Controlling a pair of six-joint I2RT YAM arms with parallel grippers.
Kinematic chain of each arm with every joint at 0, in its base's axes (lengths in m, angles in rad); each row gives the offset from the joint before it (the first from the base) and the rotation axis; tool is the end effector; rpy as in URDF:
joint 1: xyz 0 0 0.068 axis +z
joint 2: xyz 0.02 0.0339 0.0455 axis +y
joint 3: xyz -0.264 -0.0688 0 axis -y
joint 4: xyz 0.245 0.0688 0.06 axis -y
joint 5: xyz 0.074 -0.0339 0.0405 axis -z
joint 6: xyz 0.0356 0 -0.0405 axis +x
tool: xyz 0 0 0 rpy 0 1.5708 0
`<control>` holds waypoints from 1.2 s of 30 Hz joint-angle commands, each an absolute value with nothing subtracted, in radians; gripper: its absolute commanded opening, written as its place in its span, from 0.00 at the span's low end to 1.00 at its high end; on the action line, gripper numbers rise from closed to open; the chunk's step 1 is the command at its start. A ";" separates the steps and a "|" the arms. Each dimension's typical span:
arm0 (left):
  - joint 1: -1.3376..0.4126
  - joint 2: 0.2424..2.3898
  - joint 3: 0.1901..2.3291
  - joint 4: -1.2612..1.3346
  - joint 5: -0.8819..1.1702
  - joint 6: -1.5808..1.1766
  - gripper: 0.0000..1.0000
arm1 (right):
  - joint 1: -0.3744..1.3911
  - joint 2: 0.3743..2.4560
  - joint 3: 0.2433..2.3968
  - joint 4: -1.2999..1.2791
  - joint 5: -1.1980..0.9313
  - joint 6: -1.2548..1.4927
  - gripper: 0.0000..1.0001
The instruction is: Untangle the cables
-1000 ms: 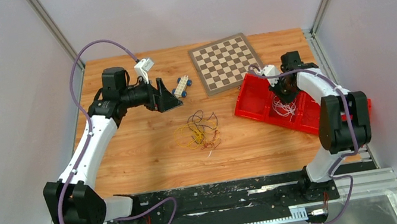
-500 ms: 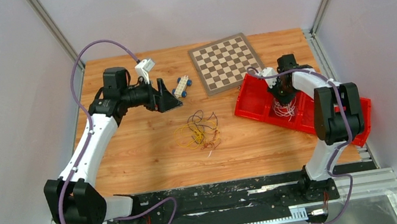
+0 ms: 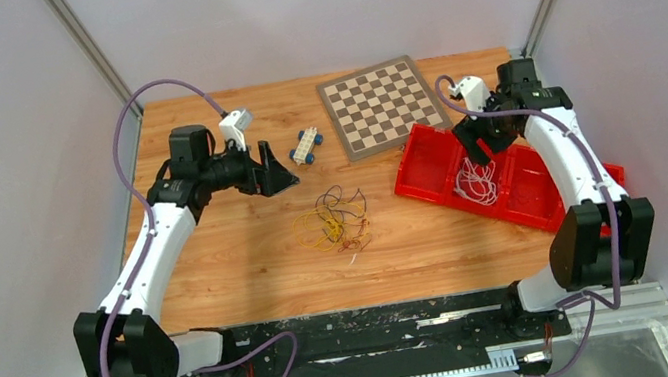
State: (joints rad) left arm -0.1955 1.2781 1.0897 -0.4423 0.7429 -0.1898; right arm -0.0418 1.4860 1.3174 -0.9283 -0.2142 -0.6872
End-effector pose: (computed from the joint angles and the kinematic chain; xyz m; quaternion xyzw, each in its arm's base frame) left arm 0.2667 -0.0774 0.3202 0.1668 0.8303 -0.3984 0.3523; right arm 0.2989 -0.0049 0.2978 -0.3303 0.9086 0.0139 0.2551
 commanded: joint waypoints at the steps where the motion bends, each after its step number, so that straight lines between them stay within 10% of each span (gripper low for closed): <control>1: -0.172 1.244 1.069 -0.404 0.734 -0.167 1.00 | -0.041 1.449 1.354 -1.055 -0.327 -0.691 0.76; 21: -0.163 1.236 1.040 -0.438 0.765 -0.133 1.00 | -0.006 1.487 1.071 -0.869 -0.390 -0.631 0.57; 27: -0.163 1.248 1.049 -0.433 0.764 -0.132 1.00 | -0.005 1.542 1.045 -0.729 -0.366 -0.574 0.41; 33: -0.161 1.247 1.049 -0.438 0.759 -0.126 1.00 | -0.014 1.556 1.032 -0.655 -0.300 -0.535 0.01; 36: -0.160 1.249 1.043 -0.431 0.757 -0.126 1.00 | -0.038 1.545 1.010 -0.583 -0.228 -0.519 0.00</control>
State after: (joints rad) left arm -0.1673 1.2510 1.0416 -0.4530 0.7498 -0.1474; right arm -0.0105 1.5646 1.0313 -0.7185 -0.3214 -0.5579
